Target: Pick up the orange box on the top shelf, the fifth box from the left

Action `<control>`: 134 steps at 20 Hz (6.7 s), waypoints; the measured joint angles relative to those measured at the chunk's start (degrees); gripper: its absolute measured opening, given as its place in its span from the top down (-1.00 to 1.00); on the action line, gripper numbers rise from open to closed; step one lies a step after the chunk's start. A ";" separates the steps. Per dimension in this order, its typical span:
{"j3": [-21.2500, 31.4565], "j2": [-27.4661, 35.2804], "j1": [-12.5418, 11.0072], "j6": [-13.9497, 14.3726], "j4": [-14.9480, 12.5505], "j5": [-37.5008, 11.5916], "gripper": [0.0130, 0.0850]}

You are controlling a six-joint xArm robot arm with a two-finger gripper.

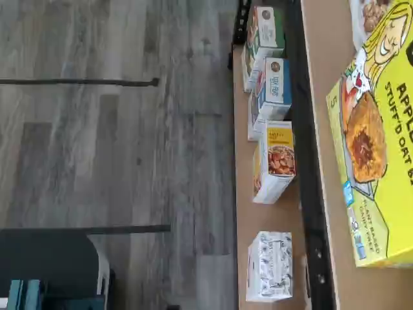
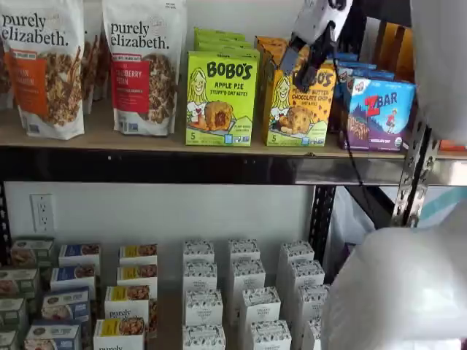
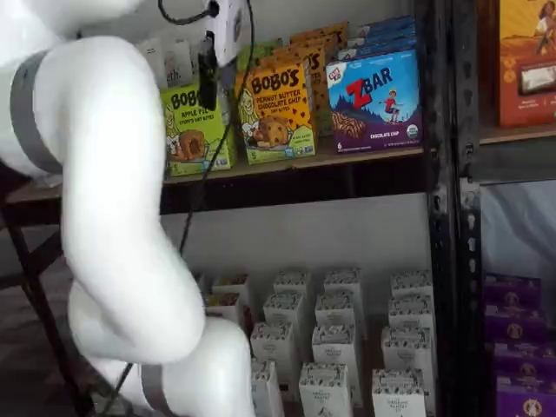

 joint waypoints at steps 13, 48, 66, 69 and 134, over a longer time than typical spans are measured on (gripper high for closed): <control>3.62 -3.10 0.02 0.78 4.62 -12.00 -1.00; -3.77 8.85 -3.67 -6.52 -4.11 -16.12 -1.00; -5.45 11.13 -2.32 -5.95 -8.61 -13.31 -1.00; -5.51 11.17 -1.94 -5.74 -9.55 -13.62 -1.00; -3.24 1.35 -2.32 -4.65 -11.64 -1.50 0.33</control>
